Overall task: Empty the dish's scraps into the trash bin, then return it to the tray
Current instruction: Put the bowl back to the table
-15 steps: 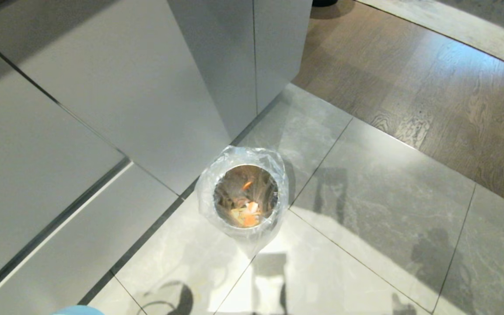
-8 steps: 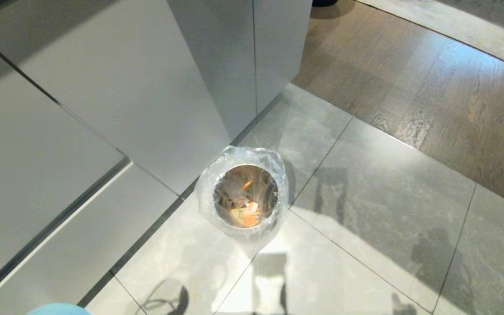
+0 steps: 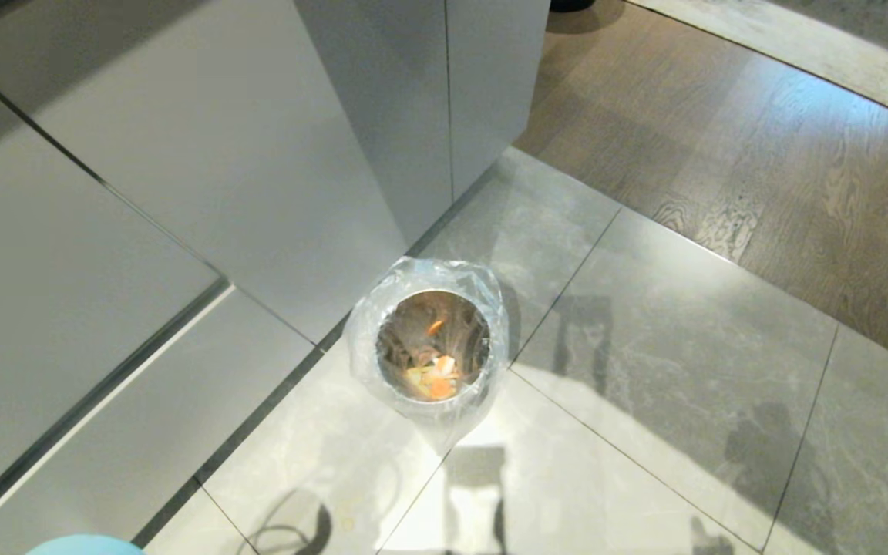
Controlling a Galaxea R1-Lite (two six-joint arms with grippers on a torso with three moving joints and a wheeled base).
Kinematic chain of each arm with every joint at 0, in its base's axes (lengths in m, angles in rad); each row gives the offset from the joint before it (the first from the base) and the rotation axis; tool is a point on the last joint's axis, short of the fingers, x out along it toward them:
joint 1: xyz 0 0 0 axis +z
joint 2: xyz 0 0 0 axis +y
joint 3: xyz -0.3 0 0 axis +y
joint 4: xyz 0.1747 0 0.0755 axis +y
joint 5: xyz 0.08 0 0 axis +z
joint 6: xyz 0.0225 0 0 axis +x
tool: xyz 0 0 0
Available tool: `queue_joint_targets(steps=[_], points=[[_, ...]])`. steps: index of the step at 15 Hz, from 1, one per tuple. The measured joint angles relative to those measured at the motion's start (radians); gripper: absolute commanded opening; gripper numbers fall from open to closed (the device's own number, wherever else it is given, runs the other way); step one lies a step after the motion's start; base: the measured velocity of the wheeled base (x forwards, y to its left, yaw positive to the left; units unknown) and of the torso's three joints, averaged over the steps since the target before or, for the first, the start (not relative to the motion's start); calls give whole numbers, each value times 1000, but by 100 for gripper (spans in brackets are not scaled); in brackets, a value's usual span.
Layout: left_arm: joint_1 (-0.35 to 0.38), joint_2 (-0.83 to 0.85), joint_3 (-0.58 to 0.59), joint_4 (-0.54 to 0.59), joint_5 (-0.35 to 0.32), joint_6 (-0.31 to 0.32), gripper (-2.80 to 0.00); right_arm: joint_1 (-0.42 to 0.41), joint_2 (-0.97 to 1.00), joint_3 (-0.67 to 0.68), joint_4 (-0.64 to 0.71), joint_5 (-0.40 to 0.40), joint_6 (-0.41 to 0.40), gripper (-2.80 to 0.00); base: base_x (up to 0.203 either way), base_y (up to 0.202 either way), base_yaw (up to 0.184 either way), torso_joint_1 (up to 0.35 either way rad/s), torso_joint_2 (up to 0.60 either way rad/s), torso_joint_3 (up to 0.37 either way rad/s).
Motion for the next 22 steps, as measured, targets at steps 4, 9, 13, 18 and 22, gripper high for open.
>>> queue_joint_targets(steps=[4,9,13,18,22], points=[[0,-1,0,-1,0,-3,-280,0,0,0,0,0,0,-280,0,0,0,0,0,0],[0,-1,0,-1,-13,-11,-280,0,0,0,0,1,0,-280,0,0,0,0,0,0],[0,-1,0,-2,-12,-19,-280,0,0,0,0,0,0,-280,0,0,0,0,0,0],[0,-1,0,-3,-12,-18,-280,0,0,0,0,0,0,-280,0,0,0,0,0,0],[0,-1,0,-2,-10,-17,-280,0,0,0,0,0,0,-280,0,0,0,0,0,0]])
